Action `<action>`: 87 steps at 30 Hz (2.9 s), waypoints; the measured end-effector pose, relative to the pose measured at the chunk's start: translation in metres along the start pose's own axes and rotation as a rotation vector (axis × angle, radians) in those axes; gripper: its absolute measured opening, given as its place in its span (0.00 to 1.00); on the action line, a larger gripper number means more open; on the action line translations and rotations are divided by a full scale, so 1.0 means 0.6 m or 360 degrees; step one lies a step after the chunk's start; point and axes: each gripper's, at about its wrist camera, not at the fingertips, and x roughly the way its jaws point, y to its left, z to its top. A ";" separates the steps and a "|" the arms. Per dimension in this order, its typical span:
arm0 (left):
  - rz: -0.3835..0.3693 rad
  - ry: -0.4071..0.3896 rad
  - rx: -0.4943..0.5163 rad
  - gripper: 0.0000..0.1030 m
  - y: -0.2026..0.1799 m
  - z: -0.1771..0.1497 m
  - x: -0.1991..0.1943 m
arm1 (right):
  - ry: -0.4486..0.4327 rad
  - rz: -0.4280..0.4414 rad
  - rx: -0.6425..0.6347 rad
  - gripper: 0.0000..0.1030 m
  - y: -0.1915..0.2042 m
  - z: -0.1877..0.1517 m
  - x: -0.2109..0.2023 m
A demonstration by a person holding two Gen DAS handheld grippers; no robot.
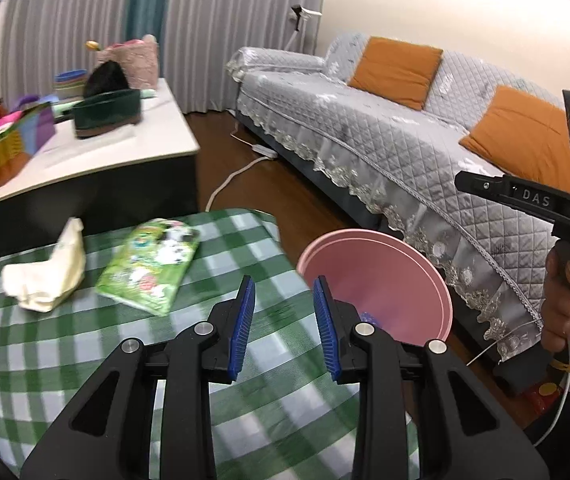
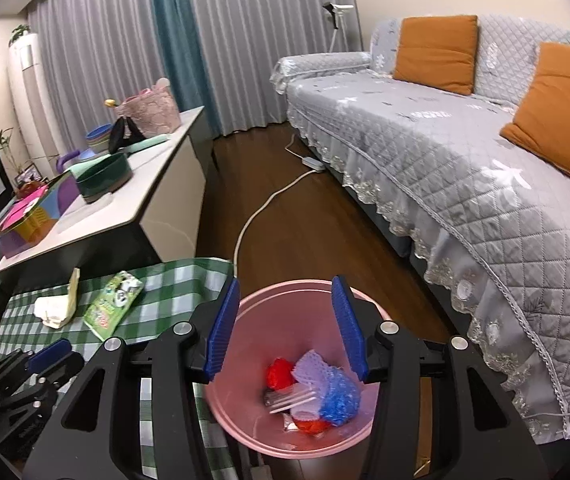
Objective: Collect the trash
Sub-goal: 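Open both tools over the pink bin to drop the tubes and blue bag, then move both open tools back over the table toward the napkin and snack bag, then grasp the white napkin with the left tool while the right tool grasps the green panda bag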
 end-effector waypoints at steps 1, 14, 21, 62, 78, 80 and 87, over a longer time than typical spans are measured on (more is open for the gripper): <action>0.0013 -0.0011 -0.0005 0.30 0.006 -0.002 -0.008 | -0.0006 0.0008 -0.0008 0.47 0.006 0.001 -0.003; 0.0182 -0.0079 -0.0060 0.30 0.086 -0.031 -0.074 | -0.0023 0.0104 -0.0070 0.47 0.078 0.003 -0.019; 0.0252 -0.0101 -0.0133 0.30 0.131 -0.039 -0.085 | 0.0005 0.0154 -0.0086 0.47 0.113 -0.003 0.001; 0.0546 0.0016 -0.0704 0.43 0.440 -0.042 0.040 | 0.0548 0.0616 0.0245 0.38 0.290 -0.085 0.350; 0.0462 0.0094 -0.0656 0.18 0.422 -0.028 0.082 | 0.0480 0.0763 0.0168 0.09 0.325 -0.073 0.332; 0.0460 0.0084 -0.0642 0.15 0.417 -0.024 0.079 | 0.0450 0.0771 0.0168 0.07 0.325 -0.066 0.319; 0.0486 0.0016 -0.0547 0.05 0.381 -0.002 0.048 | 0.0335 0.0776 0.0120 0.02 0.325 -0.038 0.262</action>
